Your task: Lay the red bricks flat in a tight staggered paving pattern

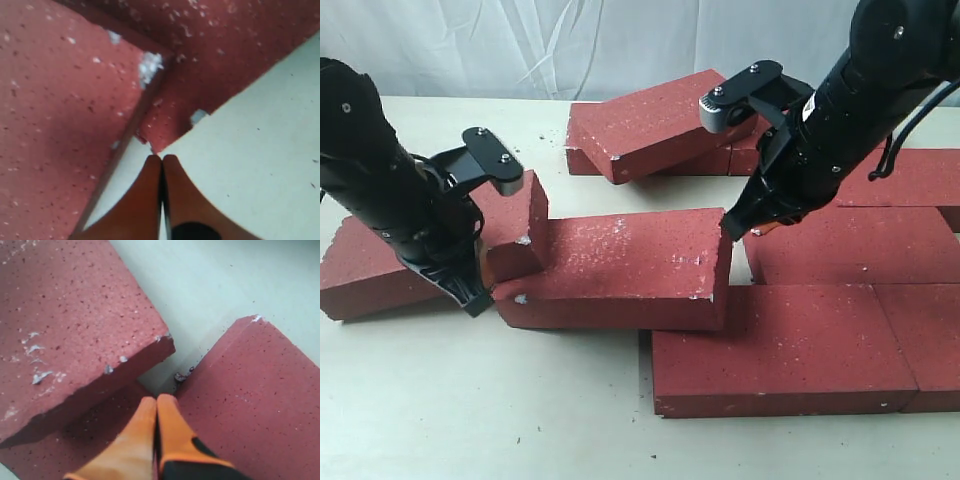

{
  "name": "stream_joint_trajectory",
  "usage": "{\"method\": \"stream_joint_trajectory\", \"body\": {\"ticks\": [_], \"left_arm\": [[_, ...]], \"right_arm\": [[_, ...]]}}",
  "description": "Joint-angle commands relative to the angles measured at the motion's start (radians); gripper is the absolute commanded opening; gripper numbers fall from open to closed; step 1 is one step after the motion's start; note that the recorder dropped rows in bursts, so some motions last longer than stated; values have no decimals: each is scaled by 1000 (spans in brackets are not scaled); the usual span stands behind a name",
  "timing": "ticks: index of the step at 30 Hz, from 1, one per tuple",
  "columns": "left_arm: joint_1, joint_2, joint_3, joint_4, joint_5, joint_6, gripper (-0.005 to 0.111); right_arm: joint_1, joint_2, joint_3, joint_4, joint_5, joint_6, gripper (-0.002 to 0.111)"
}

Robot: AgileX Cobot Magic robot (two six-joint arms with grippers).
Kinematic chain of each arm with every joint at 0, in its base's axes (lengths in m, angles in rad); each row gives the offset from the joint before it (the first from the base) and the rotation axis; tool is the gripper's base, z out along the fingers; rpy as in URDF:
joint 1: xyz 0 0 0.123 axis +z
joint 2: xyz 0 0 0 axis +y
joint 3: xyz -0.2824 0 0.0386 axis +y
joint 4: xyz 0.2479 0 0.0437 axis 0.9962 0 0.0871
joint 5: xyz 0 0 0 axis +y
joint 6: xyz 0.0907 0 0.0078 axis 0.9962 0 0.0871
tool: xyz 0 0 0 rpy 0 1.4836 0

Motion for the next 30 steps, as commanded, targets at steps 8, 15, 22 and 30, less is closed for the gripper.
{"method": "stream_joint_trajectory", "body": {"ticks": [8, 15, 22, 30], "left_arm": [[79, 55, 1, 3, -261, -32, 0], [81, 55, 1, 4, -335, -54, 0], [81, 57, 1, -1, -433, -61, 0], [114, 158, 1, 2, -506, -64, 0]], "right_arm": [[-1, 10, 36, 28, 72, -20, -1], [-1, 71, 38, 30, 12, -46, -1], [-1, 96, 36, 30, -57, -50, -1], [-1, 95, 36, 30, -179, -50, -1]]}}
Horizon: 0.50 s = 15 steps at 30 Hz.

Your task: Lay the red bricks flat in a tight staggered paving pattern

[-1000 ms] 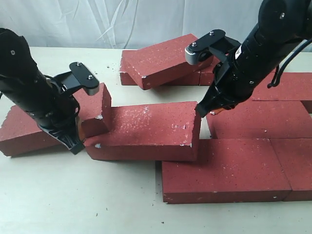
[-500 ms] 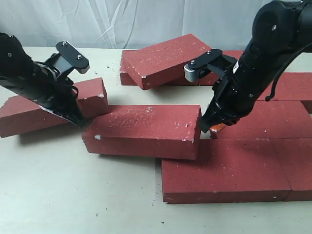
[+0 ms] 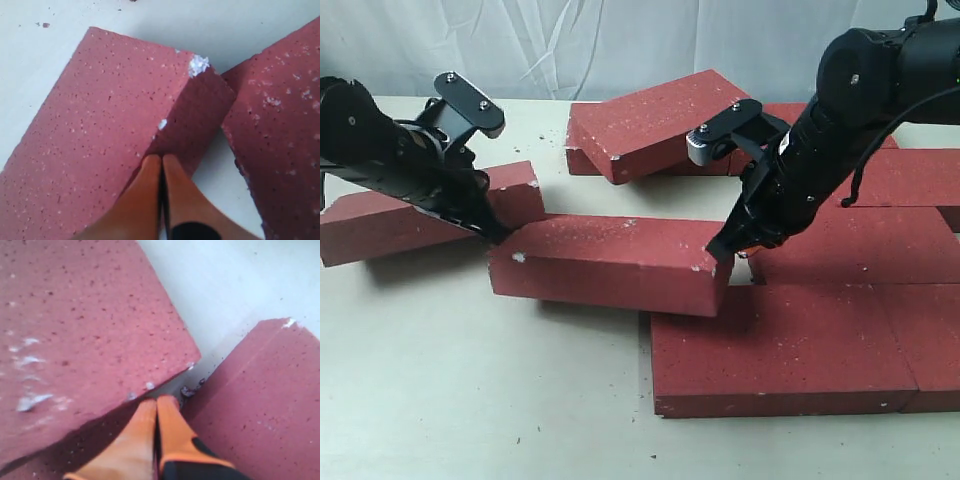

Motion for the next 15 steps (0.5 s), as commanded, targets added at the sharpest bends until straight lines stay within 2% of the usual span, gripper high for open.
{"method": "stream_joint_trajectory", "body": {"ticks": [1, 7, 15], "left_arm": [[39, 65, 1, -13, -56, -10, 0], [73, 21, 1, -28, -77, -48, 0], [73, -47, 1, -30, -22, -48, 0]], "right_arm": [[-1, -6, 2, 1, -95, -8, -1], [-1, -6, 2, -4, -192, -8, -1], [-1, -12, 2, -114, -181, -8, -1]]}}
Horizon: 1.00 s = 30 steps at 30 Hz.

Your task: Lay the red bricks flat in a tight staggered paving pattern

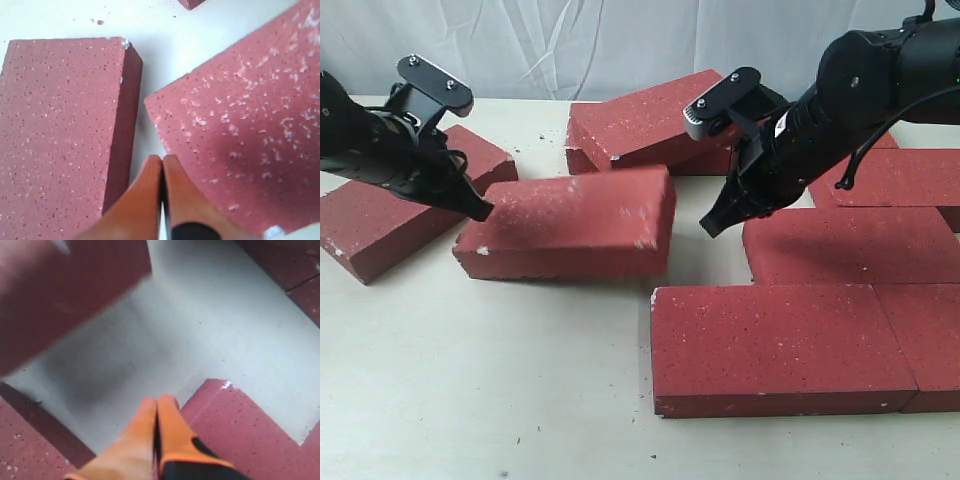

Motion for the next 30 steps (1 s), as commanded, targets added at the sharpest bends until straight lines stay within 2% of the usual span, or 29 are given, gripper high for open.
{"method": "stream_joint_trajectory", "body": {"ticks": [1, 6, 9, 11, 16, 18, 24, 30], "left_arm": [[3, -28, 1, -14, 40, -10, 0], [3, -28, 1, -17, 142, -10, 0], [5, -27, 1, -46, 221, -10, 0], [8, -27, 1, -45, 237, -10, 0], [14, -9, 1, -72, 201, -16, 0], [14, 13, 1, -75, 196, -16, 0], [14, 66, 1, -107, 123, -16, 0], [14, 66, 1, -109, 134, -14, 0]], "right_arm": [[-1, -20, 2, -83, 25, 8, -1], [-1, -63, 2, -114, 42, 110, -1], [-1, -65, 2, -6, 45, 91, -1], [5, -48, 2, 111, 45, -33, -1], [45, 8, 1, 522, 70, -492, -1], [68, 28, 1, 599, 72, -588, -1], [152, 109, -70, 597, 128, -608, -1], [219, 232, -148, 545, 188, -590, -1]]}}
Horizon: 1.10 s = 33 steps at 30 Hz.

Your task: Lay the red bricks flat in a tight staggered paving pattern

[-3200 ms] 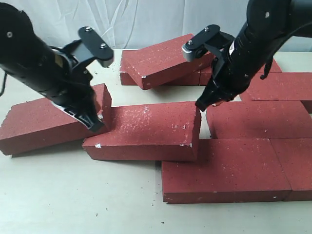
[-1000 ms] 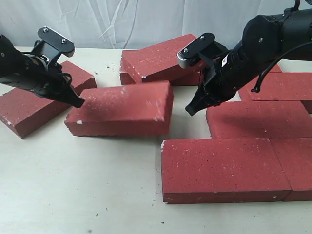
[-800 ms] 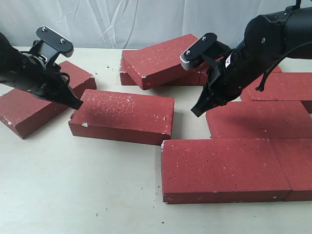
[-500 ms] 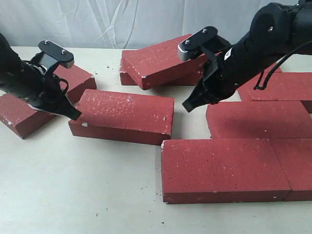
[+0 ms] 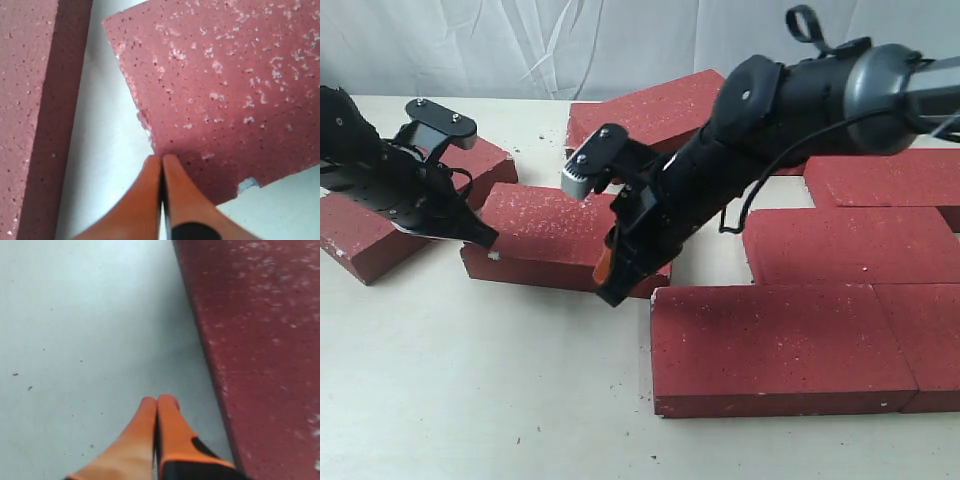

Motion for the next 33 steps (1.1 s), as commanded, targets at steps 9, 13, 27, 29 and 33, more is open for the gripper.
{"method": "stream_joint_trajectory", "body": {"ticks": [9, 13, 27, 29, 33], "left_arm": [[25, -60, -18, 29, 50, -7, 0], [79, -47, -18, 17, 48, -24, 0], [58, 82, -52, -19, 14, -19, 0], [40, 82, -52, -22, 10, -18, 0], [29, 82, -52, -66, -1, 31, 0]], "right_arm": [[72, 164, -126, -115, 32, 90, -1], [72, 164, -126, -221, -44, 201, -1], [70, 164, -126, -461, -50, 329, -1], [70, 164, -126, -481, -53, 341, -1], [70, 164, -126, -551, -79, 401, -1]]}}
